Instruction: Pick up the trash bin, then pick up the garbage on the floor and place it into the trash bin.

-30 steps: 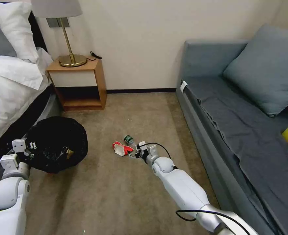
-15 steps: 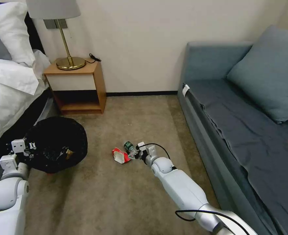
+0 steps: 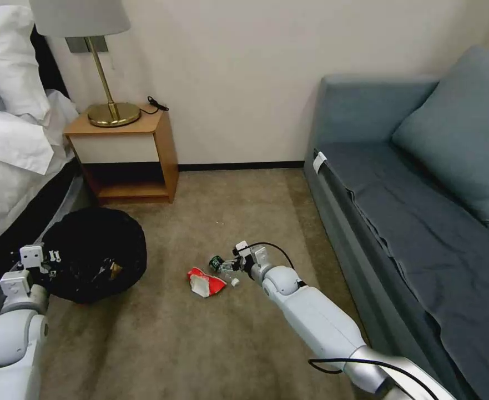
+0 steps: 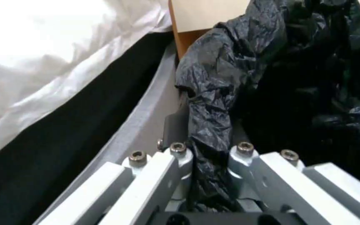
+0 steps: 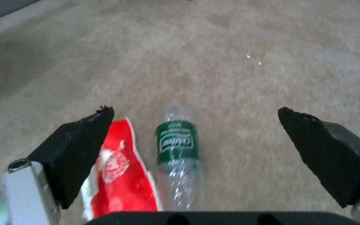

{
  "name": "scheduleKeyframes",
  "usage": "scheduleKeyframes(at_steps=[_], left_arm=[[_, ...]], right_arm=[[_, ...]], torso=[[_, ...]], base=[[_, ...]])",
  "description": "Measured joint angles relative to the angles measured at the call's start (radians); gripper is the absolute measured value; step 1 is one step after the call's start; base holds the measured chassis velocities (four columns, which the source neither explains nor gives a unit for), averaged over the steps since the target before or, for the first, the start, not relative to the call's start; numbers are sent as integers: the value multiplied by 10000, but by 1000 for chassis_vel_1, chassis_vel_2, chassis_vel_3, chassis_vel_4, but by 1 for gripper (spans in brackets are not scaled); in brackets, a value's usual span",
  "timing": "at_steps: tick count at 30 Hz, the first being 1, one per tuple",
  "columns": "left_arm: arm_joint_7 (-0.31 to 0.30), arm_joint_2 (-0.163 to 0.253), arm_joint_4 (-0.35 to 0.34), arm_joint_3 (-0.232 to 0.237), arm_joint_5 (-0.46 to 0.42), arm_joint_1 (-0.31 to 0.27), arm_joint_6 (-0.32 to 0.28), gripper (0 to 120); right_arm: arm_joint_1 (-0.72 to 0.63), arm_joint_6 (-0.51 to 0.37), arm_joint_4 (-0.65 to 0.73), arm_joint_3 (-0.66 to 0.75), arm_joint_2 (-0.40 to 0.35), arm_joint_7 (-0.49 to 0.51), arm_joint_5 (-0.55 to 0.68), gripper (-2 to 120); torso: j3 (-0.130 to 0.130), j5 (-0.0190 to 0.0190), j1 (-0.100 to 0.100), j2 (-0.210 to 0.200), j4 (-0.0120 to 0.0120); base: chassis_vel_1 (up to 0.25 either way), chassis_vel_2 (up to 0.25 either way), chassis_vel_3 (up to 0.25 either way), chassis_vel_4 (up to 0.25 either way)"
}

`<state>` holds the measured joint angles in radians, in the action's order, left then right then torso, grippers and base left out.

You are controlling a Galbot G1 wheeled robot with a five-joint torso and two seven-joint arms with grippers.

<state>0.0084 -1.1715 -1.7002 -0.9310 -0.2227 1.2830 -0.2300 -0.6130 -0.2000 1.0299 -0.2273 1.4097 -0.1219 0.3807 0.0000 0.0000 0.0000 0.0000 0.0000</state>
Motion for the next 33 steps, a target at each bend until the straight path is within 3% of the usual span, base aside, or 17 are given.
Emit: scheduleKeyframes(at_steps=[13, 33], left_arm=[[2, -68, 117, 156, 111, -144, 2, 4], [19, -58, 507, 284, 175, -176, 65, 4]], right_arm=[[-188, -68, 1232, -1063, -390, -157, -33, 100], [-394, 196, 1518, -2309, -427, -597, -853, 100]], torso=[[0, 1, 0, 0, -1], [0, 0, 0, 0, 1]], base=[[-125, 129, 124, -130], [-128, 129, 131, -127]])
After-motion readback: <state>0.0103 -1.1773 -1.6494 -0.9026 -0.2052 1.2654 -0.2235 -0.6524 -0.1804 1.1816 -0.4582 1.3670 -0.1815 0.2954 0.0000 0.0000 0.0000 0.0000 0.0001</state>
